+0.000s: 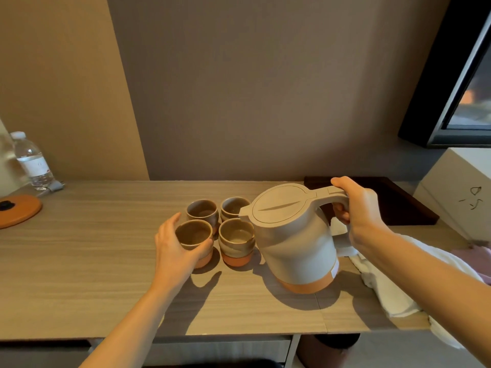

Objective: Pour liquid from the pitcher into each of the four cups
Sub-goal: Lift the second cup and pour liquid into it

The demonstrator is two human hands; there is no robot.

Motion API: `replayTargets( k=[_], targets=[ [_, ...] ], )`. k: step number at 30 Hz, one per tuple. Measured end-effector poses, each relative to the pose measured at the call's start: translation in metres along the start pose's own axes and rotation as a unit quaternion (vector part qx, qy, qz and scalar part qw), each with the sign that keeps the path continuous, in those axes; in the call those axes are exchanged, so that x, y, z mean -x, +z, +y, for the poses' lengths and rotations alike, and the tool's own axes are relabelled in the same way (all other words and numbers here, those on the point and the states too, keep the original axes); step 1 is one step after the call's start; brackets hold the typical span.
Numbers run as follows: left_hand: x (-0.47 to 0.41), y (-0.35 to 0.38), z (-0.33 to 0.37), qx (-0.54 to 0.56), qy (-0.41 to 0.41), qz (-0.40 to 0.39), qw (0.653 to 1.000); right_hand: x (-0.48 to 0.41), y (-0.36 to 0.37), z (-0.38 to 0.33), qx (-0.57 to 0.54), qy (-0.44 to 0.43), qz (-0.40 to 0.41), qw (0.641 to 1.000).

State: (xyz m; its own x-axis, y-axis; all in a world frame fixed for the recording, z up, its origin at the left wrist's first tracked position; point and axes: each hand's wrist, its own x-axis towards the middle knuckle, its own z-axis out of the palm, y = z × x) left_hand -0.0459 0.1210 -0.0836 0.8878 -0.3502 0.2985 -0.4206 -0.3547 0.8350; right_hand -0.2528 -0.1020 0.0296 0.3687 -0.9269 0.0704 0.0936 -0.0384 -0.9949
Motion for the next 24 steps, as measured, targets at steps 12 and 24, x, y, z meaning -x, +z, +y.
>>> replayTargets(
  k=[12,24],
  targets=[
    [-0.007,0.012,-0.022,0.141,-0.102,-0.061,0.983,0.002,0.007,0.002,0.015,0.003,-0.003,1.0],
    [0.0,0.011,-0.017,0.146,-0.092,0.016,0.985,0.005,0.009,-0.001,0.017,0.015,0.01,1.0]
  ],
)
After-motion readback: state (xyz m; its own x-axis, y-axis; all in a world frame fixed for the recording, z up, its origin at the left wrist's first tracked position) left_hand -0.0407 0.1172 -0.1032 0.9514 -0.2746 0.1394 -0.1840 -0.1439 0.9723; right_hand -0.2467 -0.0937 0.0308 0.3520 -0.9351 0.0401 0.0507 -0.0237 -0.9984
